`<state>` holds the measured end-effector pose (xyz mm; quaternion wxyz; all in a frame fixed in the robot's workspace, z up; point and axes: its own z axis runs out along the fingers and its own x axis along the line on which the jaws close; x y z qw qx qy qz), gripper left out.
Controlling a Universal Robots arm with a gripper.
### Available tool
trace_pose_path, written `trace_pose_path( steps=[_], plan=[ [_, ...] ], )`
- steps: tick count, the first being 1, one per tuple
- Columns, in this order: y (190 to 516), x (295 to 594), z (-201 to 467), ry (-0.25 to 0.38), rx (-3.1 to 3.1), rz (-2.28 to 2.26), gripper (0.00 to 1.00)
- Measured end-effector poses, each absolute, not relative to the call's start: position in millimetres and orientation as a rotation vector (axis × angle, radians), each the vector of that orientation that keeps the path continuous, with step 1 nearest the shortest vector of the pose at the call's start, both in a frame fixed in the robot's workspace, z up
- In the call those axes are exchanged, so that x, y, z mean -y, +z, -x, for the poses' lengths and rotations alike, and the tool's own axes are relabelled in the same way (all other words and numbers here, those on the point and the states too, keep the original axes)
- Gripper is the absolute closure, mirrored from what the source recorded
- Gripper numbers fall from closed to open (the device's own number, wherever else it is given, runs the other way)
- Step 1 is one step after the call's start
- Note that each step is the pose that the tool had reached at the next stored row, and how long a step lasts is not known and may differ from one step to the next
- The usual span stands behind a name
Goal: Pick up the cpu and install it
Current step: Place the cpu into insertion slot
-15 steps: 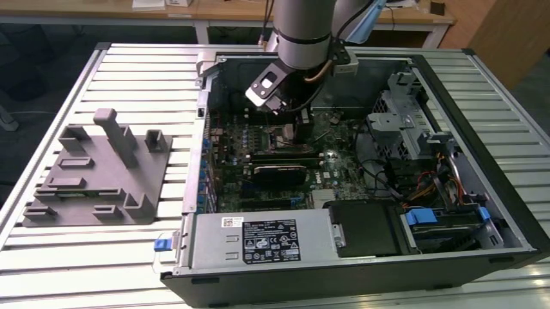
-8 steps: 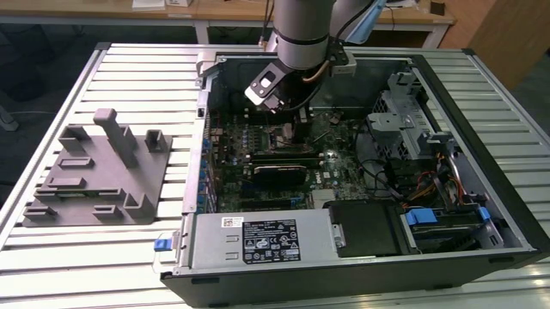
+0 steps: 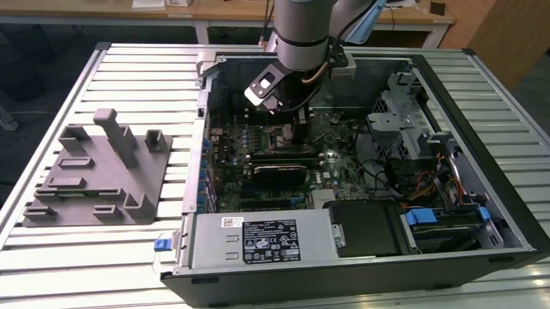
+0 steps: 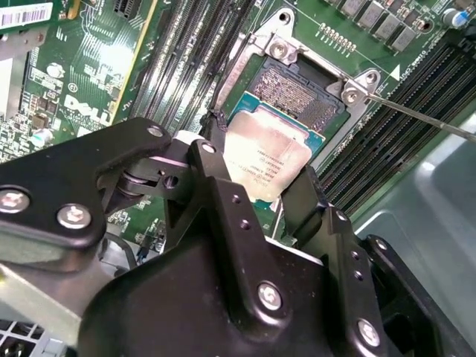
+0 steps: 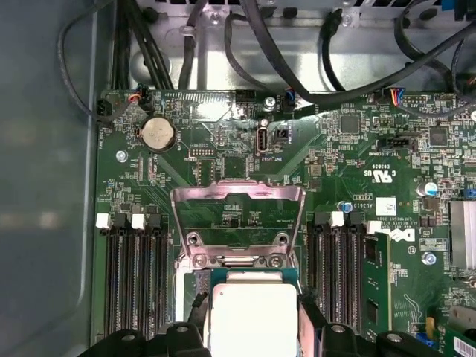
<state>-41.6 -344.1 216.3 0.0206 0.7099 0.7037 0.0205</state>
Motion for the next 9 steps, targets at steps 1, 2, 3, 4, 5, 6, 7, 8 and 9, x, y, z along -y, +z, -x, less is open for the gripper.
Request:
trace_pose_path(
  steps=[1, 2, 3, 4, 5, 6, 7, 8, 9],
  plan=[
    [216.0, 344.1, 42.0, 0.064, -2.183, -2.201, 0.45],
    [215.4, 344.1, 42.3, 0.066, -2.187, -2.199, 0.45],
    [214.8, 344.0, 42.4, 0.068, -2.192, -2.195, 0.45],
    [214.2, 343.9, 42.4, 0.068, -2.198, -2.189, 0.45],
    [213.7, 343.8, 42.6, 0.068, -2.204, -2.184, 0.45],
    [213.1, 343.6, 42.9, 0.069, -2.210, -2.178, 0.45],
    [212.7, 343.4, 43.6, 0.069, -2.214, -2.174, 0.45],
    [212.5, 343.0, 44.6, 0.068, -2.216, -2.172, 0.45],
    [212.3, 342.7, 45.7, 0.069, -2.217, -2.171, 0.45]
  ],
)
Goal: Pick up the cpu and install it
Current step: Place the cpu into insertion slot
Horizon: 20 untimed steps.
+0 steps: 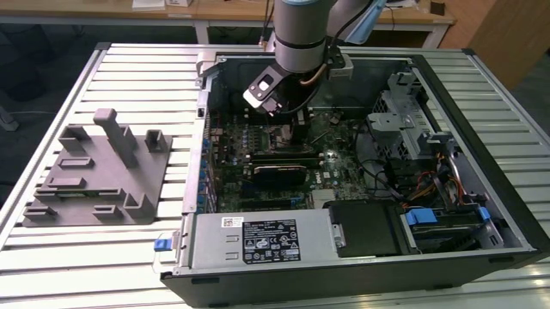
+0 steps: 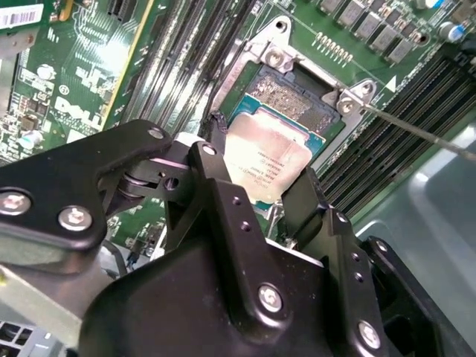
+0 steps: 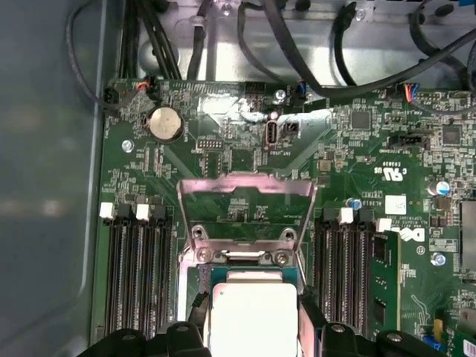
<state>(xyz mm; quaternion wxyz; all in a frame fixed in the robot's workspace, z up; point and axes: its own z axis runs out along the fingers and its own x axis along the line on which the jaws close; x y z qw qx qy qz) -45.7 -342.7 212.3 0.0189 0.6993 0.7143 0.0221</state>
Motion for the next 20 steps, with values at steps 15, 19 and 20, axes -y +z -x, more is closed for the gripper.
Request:
trace_pose_path(
  steps=[15, 19, 20],
  plan=[
    [201.2, 338.3, 51.2, 0.069, -2.235, -2.153, 0.45],
    [198.9, 338.3, 51.3, 0.069, -2.235, -2.154, 0.45],
    [198.6, 338.3, 51.3, 0.069, -2.233, -2.155, 0.45]
  ],
)
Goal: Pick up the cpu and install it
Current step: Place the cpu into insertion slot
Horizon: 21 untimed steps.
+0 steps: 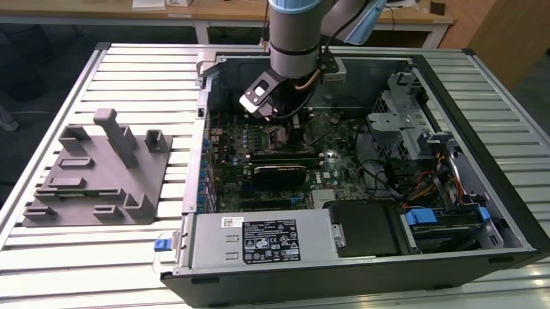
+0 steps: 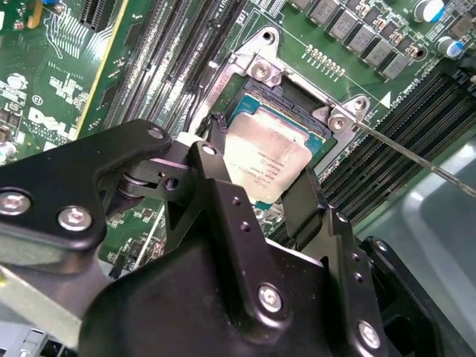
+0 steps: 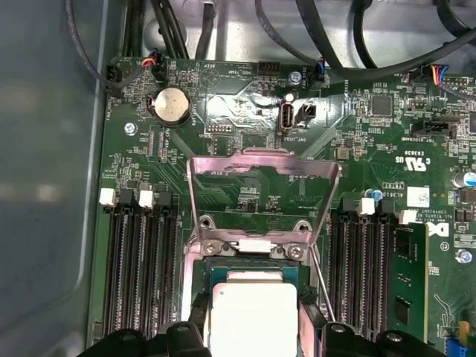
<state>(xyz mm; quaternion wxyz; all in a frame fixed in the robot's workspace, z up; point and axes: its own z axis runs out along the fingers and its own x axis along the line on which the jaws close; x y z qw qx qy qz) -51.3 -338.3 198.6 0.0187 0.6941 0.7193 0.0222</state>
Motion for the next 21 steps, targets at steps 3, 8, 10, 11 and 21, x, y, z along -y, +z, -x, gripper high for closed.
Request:
trace_pose_path(
  steps=[3, 8, 10, 11, 21],
  plan=[
    [197.4, 338.3, 51.3, 0.069, -2.227, -2.161, 0.45],
    [195.0, 338.3, 51.3, 0.068, -2.211, -2.177, 0.45],
    [194.2, 338.3, 51.3, 0.068, -2.211, -2.178, 0.45],
    [194.2, 338.3, 51.4, 0.068, -2.211, -2.179, 0.45],
    [191.9, 338.3, 51.3, 0.069, -2.203, -2.187, 0.45]
  ],
)
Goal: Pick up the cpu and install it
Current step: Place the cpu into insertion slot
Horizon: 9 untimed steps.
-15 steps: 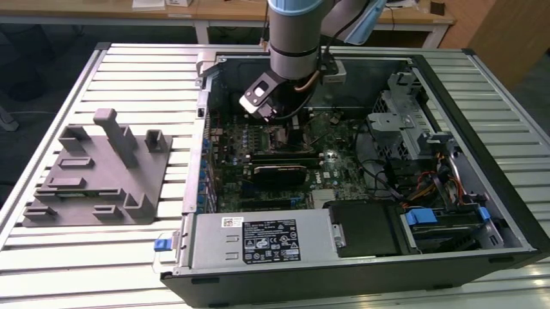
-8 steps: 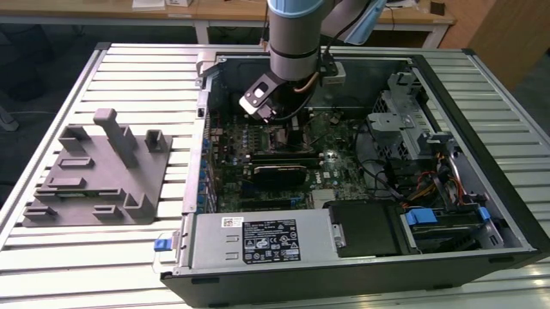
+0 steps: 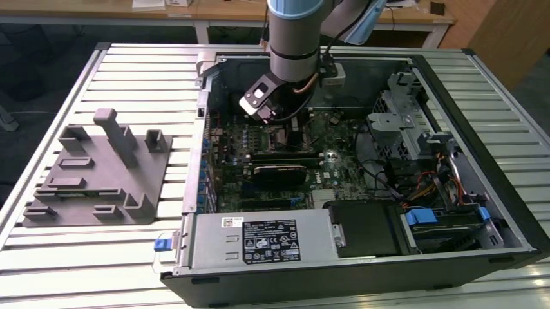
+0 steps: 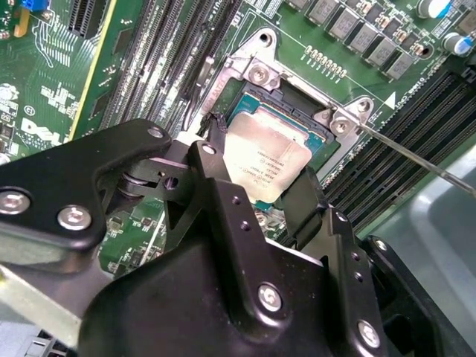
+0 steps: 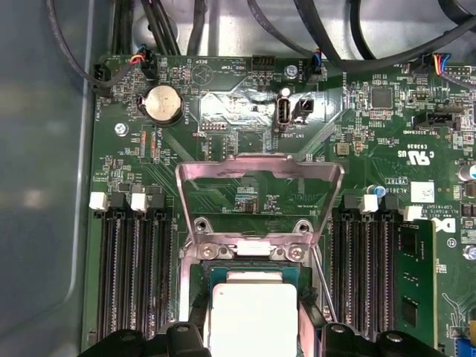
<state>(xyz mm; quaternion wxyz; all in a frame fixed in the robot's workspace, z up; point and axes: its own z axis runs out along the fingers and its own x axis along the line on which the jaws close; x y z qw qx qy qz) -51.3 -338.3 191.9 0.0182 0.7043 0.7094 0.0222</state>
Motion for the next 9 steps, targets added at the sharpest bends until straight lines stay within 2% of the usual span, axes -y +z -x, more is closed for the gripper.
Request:
trace_pose_path(
  steps=[9],
  plan=[
    [190.4, 338.0, 53.3, 0.068, -2.198, -2.193, 0.45]
  ],
)
